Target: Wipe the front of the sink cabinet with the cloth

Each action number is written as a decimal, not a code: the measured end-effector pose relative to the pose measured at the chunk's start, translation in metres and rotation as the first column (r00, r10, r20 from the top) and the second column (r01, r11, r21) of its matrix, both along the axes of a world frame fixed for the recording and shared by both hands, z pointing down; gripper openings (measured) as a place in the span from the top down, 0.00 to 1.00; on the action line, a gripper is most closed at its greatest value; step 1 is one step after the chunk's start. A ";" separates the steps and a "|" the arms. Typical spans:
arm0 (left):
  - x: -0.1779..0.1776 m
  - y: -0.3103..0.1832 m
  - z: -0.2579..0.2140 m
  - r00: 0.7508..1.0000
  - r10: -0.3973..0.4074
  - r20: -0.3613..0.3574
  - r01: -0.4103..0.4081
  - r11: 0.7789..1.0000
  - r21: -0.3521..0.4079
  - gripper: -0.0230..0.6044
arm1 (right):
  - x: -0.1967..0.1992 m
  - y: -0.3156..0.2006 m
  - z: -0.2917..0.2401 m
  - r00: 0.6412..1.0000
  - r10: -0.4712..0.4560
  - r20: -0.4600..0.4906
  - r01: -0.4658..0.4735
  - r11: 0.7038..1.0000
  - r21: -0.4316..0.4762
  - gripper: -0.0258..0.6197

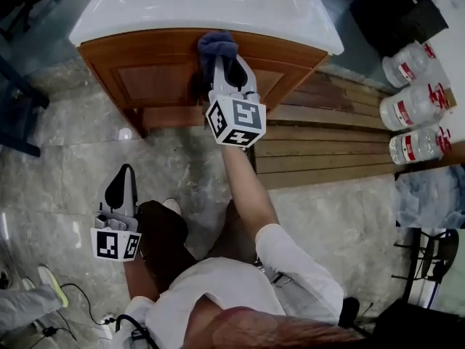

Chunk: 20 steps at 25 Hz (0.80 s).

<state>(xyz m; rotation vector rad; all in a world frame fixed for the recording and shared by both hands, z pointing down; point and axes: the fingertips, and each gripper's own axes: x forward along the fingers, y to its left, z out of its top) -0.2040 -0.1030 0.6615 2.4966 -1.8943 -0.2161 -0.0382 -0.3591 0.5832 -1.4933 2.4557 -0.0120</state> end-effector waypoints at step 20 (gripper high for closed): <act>0.097 -0.018 -0.013 0.992 0.117 0.043 -0.117 0.993 0.001 0.96 | 0.248 -0.021 0.011 0.978 0.205 0.030 -0.203 0.978 -0.052 0.88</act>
